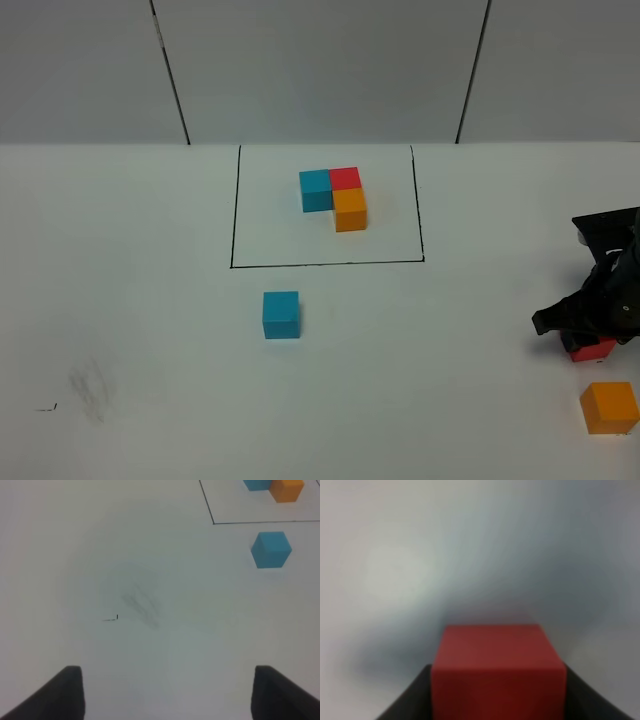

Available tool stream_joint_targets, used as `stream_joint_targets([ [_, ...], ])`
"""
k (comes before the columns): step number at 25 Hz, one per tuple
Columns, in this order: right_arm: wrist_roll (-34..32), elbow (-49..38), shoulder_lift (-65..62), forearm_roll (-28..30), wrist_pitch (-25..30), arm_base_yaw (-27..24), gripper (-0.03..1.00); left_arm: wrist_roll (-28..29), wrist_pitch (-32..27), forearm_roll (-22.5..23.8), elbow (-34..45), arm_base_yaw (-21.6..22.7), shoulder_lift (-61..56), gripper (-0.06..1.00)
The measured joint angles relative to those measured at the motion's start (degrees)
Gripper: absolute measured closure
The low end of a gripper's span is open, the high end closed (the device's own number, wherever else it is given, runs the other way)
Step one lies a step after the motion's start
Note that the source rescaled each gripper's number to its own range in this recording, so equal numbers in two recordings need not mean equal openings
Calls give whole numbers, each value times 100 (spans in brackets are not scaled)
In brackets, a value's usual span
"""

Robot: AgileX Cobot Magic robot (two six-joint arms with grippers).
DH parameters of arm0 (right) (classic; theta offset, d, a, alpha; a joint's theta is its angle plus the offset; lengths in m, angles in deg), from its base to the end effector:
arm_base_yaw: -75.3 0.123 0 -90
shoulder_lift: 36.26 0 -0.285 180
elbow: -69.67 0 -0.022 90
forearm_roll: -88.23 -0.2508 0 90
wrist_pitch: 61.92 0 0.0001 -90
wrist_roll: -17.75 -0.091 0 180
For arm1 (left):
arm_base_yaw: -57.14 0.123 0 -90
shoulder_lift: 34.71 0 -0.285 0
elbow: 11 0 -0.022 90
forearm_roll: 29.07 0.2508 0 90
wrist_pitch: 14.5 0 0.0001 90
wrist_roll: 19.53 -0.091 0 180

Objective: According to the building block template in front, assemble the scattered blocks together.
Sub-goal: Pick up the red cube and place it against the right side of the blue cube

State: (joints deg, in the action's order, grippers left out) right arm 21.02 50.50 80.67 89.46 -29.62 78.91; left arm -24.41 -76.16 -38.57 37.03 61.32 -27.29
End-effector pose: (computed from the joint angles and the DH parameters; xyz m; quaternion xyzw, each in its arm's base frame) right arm 0.3364 0.0202 0.1225 -0.0681 0.9925 -0.0063 0.1011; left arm -0.0072 -0.0138 0.2795 0.0097 0.8502 -0.0414 0.5248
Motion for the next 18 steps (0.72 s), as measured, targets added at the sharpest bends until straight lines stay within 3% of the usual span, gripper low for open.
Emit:
stream_joint_targets([
  [18, -9, 0, 0, 1, 1, 0, 97, 0, 0, 0, 0, 0, 0, -6],
])
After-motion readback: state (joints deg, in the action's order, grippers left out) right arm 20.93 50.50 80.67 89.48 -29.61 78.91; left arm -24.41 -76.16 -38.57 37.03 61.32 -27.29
